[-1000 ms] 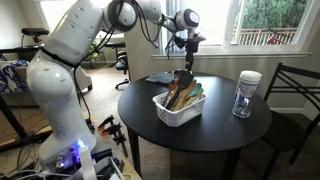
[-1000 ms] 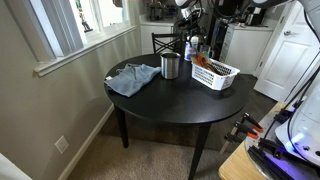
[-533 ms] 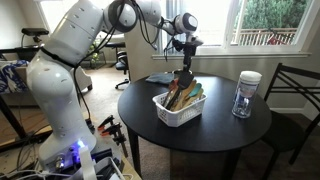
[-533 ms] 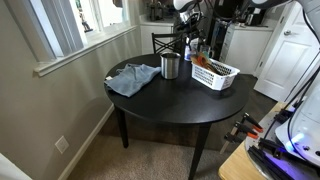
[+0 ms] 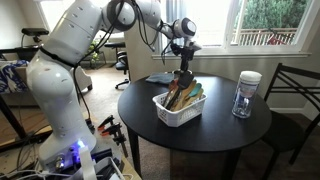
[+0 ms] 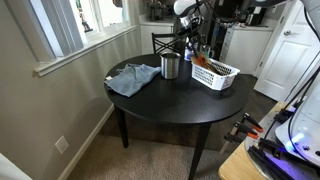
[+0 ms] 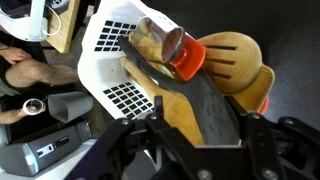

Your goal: Remove the black spatula from the white rack and put it inside the silver tin

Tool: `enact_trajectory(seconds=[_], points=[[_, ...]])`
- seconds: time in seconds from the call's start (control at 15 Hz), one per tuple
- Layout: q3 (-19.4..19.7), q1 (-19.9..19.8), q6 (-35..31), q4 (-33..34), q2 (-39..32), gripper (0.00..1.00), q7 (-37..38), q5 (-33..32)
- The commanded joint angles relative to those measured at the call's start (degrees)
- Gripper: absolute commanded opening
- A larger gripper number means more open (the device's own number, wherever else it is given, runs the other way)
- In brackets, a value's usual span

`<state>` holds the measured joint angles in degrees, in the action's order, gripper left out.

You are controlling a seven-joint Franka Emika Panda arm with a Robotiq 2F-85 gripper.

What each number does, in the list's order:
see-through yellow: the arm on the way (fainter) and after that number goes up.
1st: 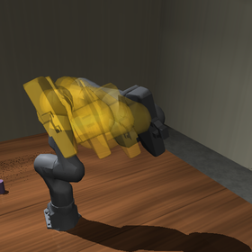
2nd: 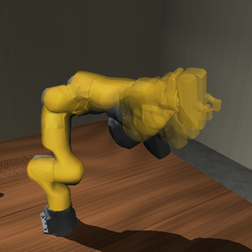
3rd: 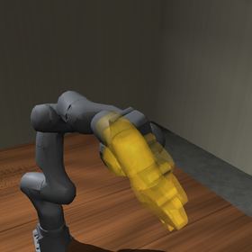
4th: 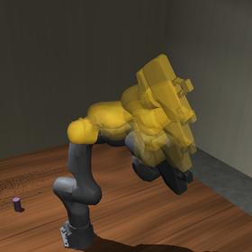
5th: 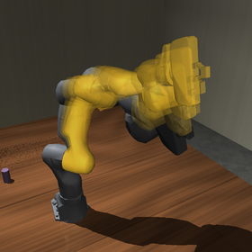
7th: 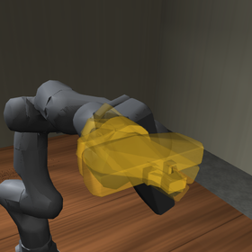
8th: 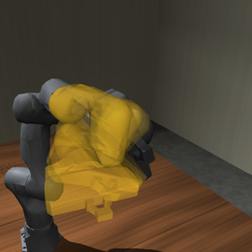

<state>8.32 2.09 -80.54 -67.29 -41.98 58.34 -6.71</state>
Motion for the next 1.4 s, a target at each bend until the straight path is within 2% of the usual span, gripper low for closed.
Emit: enact_trajectory(seconds=[0.0, 0.27, 0.53, 0.73, 1.0, 1.07, 1.13, 1.33], points=[[0.0, 0.7, -1.3, -4.9, 3.6, 0.34, -1.2, -1.4], [0.0, 1.4, -1.5, -5.1, 4.2, 0.09, -1.3, -2.5], [-0.2, 1.6, -2.1, -5.6, 5.0, 0.02, -1.6, -3.1], [-0.3, 1.6, -2.6, -6.1, 5.3, 0.08, -1.9, -3.2], [-0.3, 1.7, -3.4, -7.1, 5.9, 0.08, -2.3, -3.4], [-0.2, 1.8, -3.3, -7.2, 6.0, 0.33, -2.2, -3.6], [-0.3, 1.7, -3.5, -7.5, 6.2, 0.35, -2.4, -3.7], [-0.4, 1.7, -4.7, -8.6, 6.9, 0.52, -3.0, -4.5]])
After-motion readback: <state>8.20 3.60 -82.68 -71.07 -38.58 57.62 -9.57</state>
